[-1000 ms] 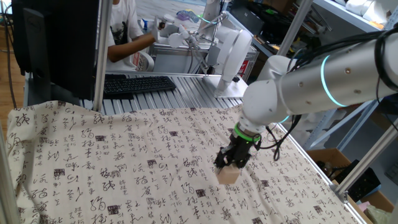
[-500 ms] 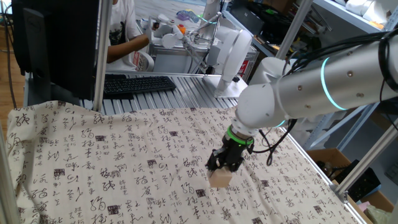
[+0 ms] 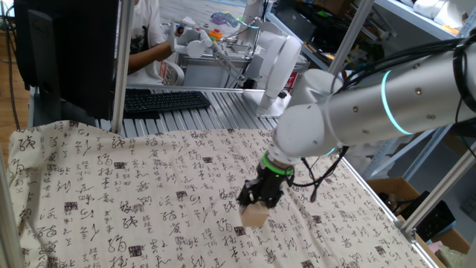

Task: Pick up the small block on the left and move it to the right

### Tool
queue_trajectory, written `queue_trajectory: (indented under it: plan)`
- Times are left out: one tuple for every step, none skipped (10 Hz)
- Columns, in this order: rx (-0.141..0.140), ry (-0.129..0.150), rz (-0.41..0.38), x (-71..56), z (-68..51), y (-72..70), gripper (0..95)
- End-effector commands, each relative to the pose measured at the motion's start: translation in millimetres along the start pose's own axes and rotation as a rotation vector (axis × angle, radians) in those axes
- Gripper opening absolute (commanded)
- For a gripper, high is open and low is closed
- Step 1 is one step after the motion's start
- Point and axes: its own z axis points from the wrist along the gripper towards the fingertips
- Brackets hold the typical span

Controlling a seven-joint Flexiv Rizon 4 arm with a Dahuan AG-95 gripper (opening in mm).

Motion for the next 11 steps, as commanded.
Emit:
queue_trajectory:
  plan:
    - [-0.008, -0.011, 0.0, 3.2, 2.3, 4.4, 0.0]
    - [0.0, -0.01, 0.003, 5.5, 3.8, 9.1, 0.0]
    - [-0.022, -0.006, 0.001, 5.6, 5.7, 9.5, 0.0]
    - [-0.021, -0.005, -0.001, 5.3, 6.8, 9.6, 0.0]
    - [-0.018, -0.005, -0.007, 5.3, 7.1, 9.6, 0.0]
    - [-0.017, -0.001, -0.022, 5.6, 7.5, 9.5, 0.0]
    - [-0.016, 0.002, -0.044, 5.4, 9.2, 9.4, 0.0]
    - [-0.016, 0.008, -0.055, 5.0, 11.6, 9.4, 0.0]
    - [-0.007, 0.004, -0.066, 5.0, 16.2, 9.0, 0.0]
    - [0.008, 0.0, -0.071, 5.4, 18.6, 8.5, 0.0]
    - [0.023, -0.005, -0.075, 5.8, 21.3, 8.0, 0.0]
